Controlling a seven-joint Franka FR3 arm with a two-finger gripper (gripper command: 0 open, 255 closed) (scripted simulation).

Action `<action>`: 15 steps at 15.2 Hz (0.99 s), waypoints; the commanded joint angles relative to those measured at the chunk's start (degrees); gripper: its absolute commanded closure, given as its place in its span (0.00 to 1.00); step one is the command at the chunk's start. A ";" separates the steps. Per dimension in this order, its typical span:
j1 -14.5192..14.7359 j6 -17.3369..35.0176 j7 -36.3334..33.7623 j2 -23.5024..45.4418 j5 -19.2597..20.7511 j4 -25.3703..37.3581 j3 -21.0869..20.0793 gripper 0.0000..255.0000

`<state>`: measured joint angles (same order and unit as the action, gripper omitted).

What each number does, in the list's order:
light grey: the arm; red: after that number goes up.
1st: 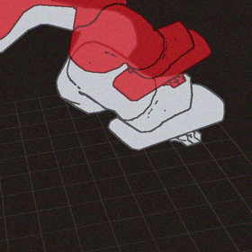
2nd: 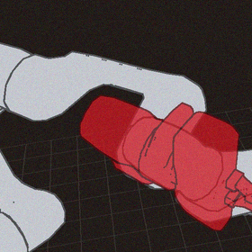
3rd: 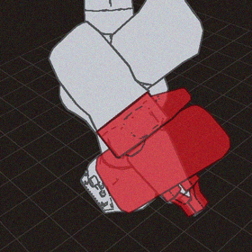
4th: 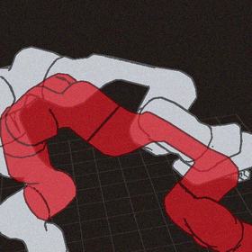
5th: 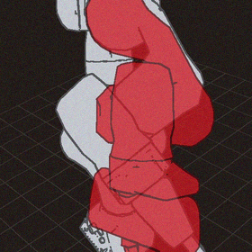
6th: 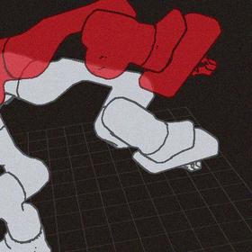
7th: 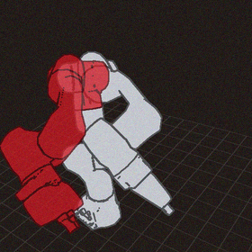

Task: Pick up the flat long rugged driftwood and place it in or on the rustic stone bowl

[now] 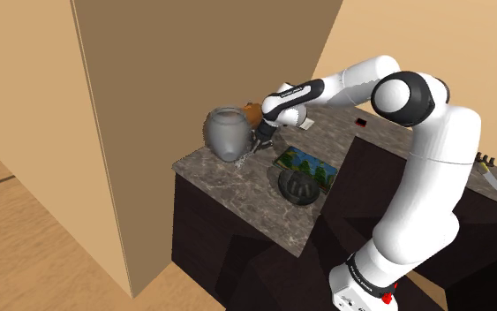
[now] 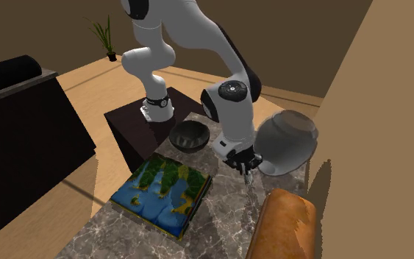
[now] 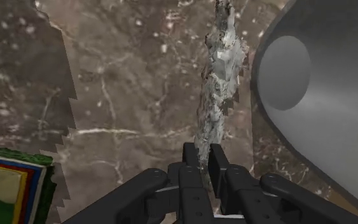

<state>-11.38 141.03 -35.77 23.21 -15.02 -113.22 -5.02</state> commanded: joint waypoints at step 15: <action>0.36 -10.84 -2.35 -7.16 1.33 2.54 0.00 1.00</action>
<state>-11.04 130.88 -37.89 16.47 -13.80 -111.06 -5.05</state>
